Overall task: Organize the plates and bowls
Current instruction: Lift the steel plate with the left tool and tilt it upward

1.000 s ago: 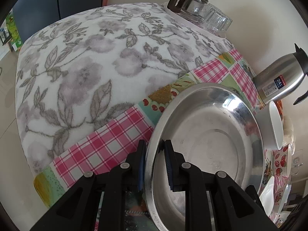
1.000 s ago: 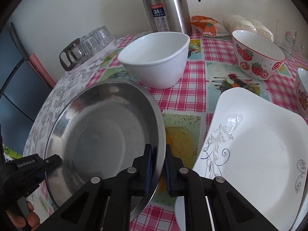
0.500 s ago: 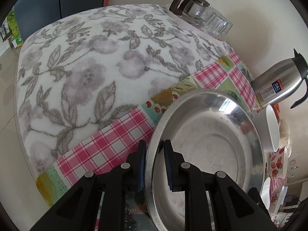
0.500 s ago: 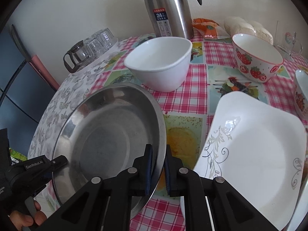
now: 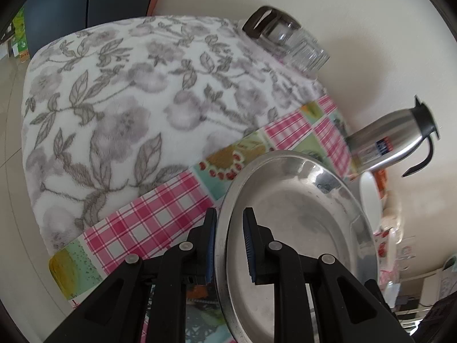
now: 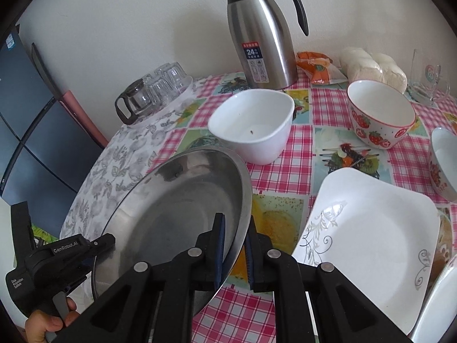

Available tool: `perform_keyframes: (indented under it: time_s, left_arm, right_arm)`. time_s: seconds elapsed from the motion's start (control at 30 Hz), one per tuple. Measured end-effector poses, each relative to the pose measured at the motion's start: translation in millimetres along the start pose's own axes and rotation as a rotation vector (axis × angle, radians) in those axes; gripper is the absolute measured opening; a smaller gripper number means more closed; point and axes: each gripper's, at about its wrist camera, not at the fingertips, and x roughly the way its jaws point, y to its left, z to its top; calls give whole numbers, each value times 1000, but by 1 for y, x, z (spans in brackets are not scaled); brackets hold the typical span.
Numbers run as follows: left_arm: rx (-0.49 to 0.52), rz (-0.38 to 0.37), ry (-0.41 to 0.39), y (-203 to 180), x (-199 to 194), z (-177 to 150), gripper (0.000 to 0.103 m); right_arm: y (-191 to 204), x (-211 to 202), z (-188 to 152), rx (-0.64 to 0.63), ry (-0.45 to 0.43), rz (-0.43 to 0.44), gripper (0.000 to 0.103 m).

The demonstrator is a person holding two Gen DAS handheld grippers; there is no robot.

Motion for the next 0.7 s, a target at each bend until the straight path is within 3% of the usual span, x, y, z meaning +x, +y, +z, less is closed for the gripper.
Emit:
perform_keyframes:
  time_s: [0.47,0.7]
  left_arm:
    - [39,-154,-141,-26,-65,4,19]
    - [59,-230,-176,-45,-84,-1,19]
  right_arm:
    - [5,-58,21,-15,-131,58,14]
    - [-2,-89,31,-13,-191,74,14]
